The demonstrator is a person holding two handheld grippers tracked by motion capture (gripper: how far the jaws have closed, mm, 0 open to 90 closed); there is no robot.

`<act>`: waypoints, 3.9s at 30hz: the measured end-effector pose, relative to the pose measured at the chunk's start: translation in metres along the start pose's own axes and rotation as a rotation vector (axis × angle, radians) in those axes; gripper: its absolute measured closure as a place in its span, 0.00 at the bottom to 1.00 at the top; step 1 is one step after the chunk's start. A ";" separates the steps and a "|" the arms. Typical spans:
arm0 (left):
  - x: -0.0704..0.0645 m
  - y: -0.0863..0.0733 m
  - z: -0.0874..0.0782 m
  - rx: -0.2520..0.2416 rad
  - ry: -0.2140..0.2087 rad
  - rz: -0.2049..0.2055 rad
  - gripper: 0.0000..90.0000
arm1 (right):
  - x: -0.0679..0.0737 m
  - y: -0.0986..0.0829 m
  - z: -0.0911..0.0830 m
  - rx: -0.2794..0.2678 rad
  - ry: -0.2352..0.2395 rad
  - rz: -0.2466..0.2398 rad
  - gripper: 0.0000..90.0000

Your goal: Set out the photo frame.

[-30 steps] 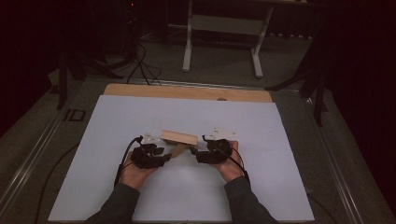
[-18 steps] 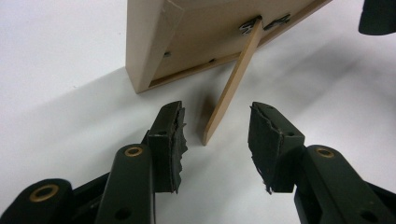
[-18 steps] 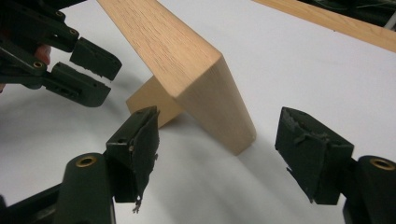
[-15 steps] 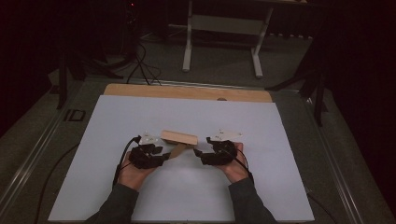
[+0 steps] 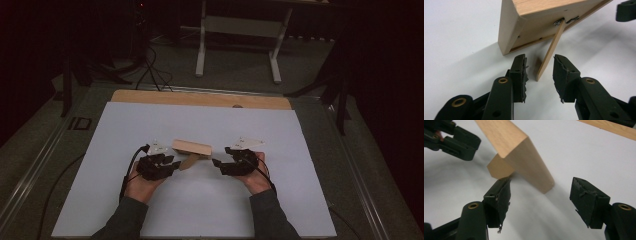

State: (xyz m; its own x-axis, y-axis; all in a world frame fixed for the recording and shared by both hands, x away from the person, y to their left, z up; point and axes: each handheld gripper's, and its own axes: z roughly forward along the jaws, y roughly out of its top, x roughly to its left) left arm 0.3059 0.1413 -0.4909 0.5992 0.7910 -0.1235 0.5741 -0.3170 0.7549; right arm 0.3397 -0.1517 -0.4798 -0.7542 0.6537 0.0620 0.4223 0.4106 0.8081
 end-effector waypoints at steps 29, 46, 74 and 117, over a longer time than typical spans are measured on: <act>-0.004 0.007 -0.005 -0.051 0.024 0.018 0.91 | -0.017 0.010 0.015 -0.042 -0.144 0.062 0.86; -0.006 0.015 0.003 -0.048 0.028 0.026 1.00 | -0.018 0.018 0.031 -0.046 -0.120 0.068 1.00; -0.005 0.021 0.015 -0.023 0.028 0.024 1.00 | -0.016 0.032 0.046 -0.056 -0.009 0.120 1.00; -0.003 0.028 0.020 -0.010 0.037 0.015 1.00 | 0.001 0.028 0.040 -0.016 -0.003 0.019 1.00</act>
State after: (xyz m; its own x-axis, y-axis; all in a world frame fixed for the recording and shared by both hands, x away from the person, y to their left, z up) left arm 0.3309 0.1197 -0.4825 0.5867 0.8050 -0.0880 0.5592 -0.3241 0.7630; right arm 0.3709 -0.1143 -0.4802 -0.7449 0.6629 0.0755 0.4283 0.3883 0.8160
